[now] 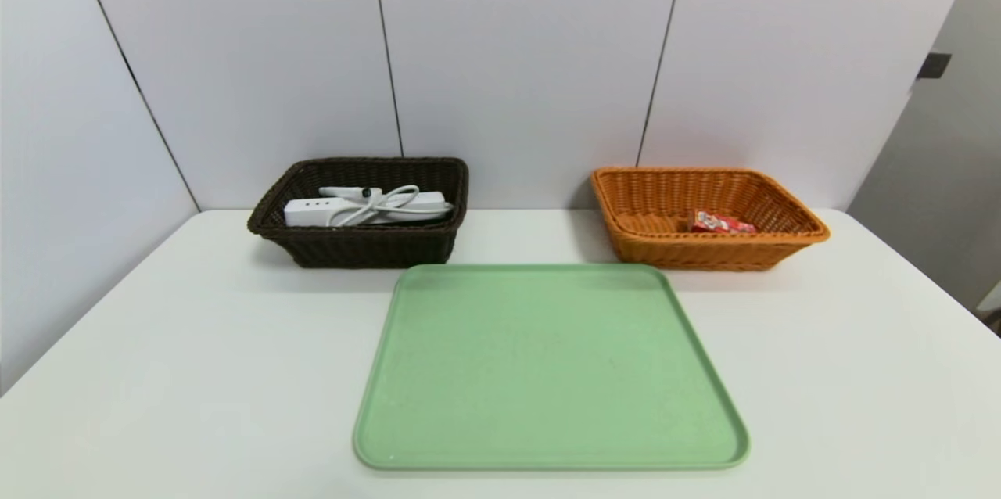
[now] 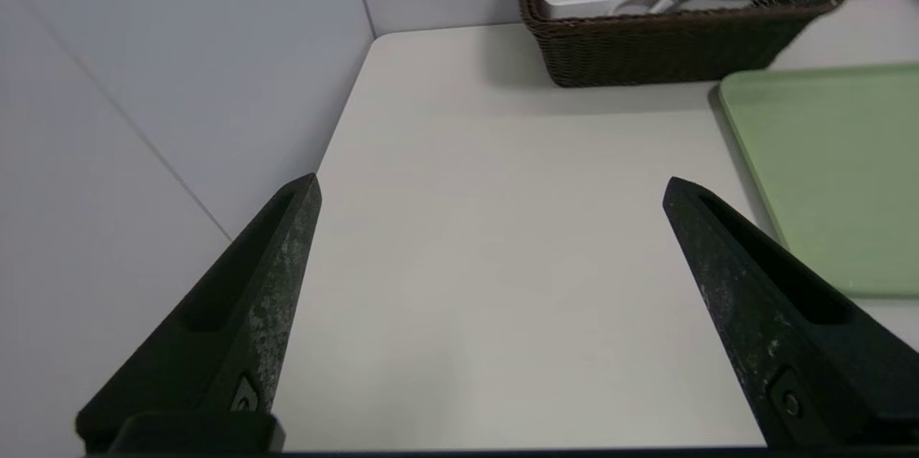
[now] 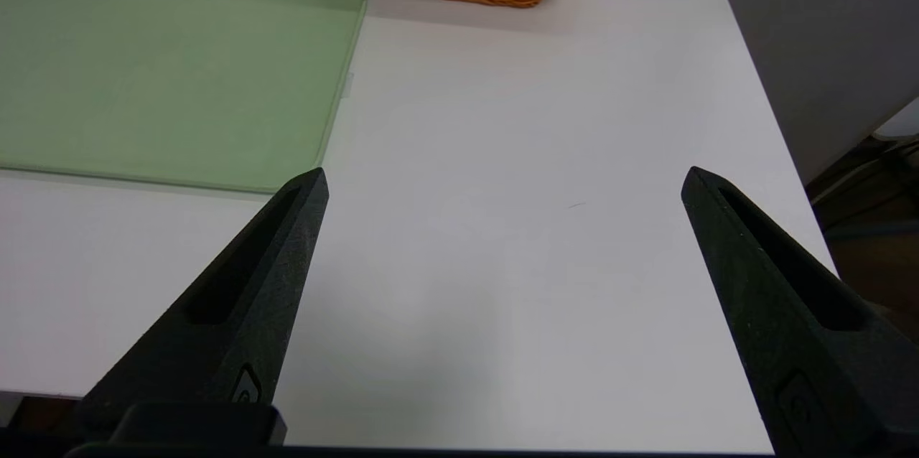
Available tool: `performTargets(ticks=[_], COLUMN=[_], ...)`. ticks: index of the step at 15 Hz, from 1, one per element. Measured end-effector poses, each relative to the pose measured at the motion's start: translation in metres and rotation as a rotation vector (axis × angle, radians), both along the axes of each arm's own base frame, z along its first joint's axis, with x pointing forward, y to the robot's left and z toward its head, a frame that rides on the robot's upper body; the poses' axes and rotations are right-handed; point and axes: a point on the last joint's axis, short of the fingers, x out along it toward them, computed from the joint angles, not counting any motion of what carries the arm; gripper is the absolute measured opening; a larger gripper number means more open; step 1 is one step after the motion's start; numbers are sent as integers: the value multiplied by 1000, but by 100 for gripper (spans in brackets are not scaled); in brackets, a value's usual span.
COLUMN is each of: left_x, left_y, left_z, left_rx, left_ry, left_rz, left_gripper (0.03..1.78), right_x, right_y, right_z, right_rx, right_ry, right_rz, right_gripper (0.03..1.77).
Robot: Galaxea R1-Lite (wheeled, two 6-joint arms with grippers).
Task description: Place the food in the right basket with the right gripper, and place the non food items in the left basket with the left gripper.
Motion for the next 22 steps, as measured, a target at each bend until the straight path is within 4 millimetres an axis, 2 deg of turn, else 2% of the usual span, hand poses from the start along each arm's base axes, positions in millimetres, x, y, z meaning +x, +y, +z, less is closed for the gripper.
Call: performTargets(ticks=[1,3,7,11,15,17,19,22], left_x=[-4,-9,-9,-9,-15,-17,-19,-21], left_y=[1,2,1,1,-5,-10,-8,-7], left_z=[-4,-7,-13,-10,-2,-2,-9,-26], left_rx=[-45,-6,40,-70,-43,-51,-50,-24], left_ry=[-18,-38,-28,-102,-139,-146,-129,-109], left_rz=[32,33,-7,83,153,120,42,12], left_gripper=[169,169,169,169,169,169,169,169], right_x=[-9,-19,-29,-42,-44,-44,-45,-45], right_y=[0,0,0,-1,-1,-1,-1,-1], right_z=[-11,-28,-46,-56,-65,-66,-65,-65], right_rx=[-2,-1,-4,-11,-13,-9,-10,-4], right_ry=[-26,-57,-111,-177,-192,-192,-199,-209], right_rz=[5,21,31,20,22,22,21,23], right_gripper=[170,170,170,170,170,170,170,170])
